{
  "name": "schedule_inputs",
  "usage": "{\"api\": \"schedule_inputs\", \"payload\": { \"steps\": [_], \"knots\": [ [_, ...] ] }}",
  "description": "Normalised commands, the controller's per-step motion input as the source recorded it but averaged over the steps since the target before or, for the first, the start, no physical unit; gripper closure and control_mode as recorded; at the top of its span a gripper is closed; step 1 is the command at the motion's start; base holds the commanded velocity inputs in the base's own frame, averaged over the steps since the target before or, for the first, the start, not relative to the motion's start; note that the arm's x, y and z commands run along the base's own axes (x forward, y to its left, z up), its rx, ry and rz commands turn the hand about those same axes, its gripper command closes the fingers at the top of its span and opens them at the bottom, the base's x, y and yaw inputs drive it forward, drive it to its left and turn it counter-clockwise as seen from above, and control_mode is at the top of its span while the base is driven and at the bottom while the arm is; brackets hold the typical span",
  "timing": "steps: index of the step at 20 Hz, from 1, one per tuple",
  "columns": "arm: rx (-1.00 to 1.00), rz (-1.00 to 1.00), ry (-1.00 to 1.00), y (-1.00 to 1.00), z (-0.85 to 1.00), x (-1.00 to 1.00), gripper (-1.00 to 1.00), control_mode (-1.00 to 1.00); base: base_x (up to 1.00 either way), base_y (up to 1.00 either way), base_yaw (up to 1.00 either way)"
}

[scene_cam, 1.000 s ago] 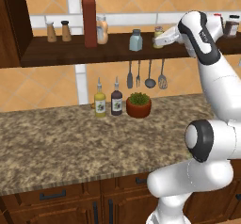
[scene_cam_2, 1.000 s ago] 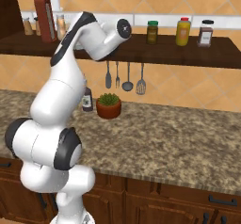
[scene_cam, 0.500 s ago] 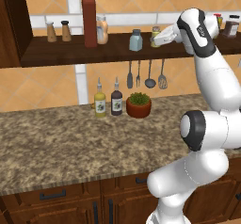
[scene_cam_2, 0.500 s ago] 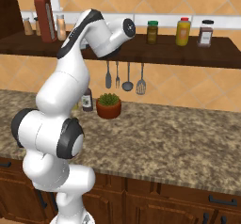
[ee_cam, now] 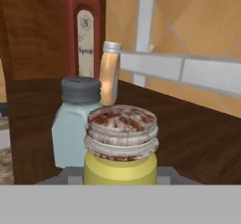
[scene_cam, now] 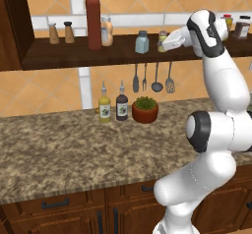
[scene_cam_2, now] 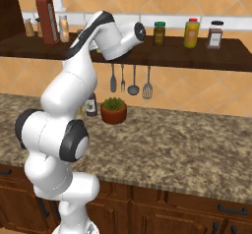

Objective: Put the shaker and condiment bottle from the counter next to their counterparts in the cabinet.

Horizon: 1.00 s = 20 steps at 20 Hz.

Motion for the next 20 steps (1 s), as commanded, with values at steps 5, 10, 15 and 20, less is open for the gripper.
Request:
{"api": "schedule_inputs", "payload": {
  "steps": [5, 10, 15, 20],
  "knots": [
    [0.00, 0.00, 0.04, 0.00, 0.00, 0.15, 1.00, -1.00, 0.00, 0.00, 0.00],
    [0.00, 0.00, 0.02, 0.00, -0.04, 0.13, 1.00, -1.00, 0.00, 0.00, 0.00],
    [0.02, 0.00, 0.00, 0.00, -0.22, 0.07, 1.00, -1.00, 0.00, 0.00, 0.00],
    [0.11, 0.01, 0.00, 0.00, -0.18, 0.11, 1.00, -1.00, 0.00, 0.00, 0.00]
  ]
}}
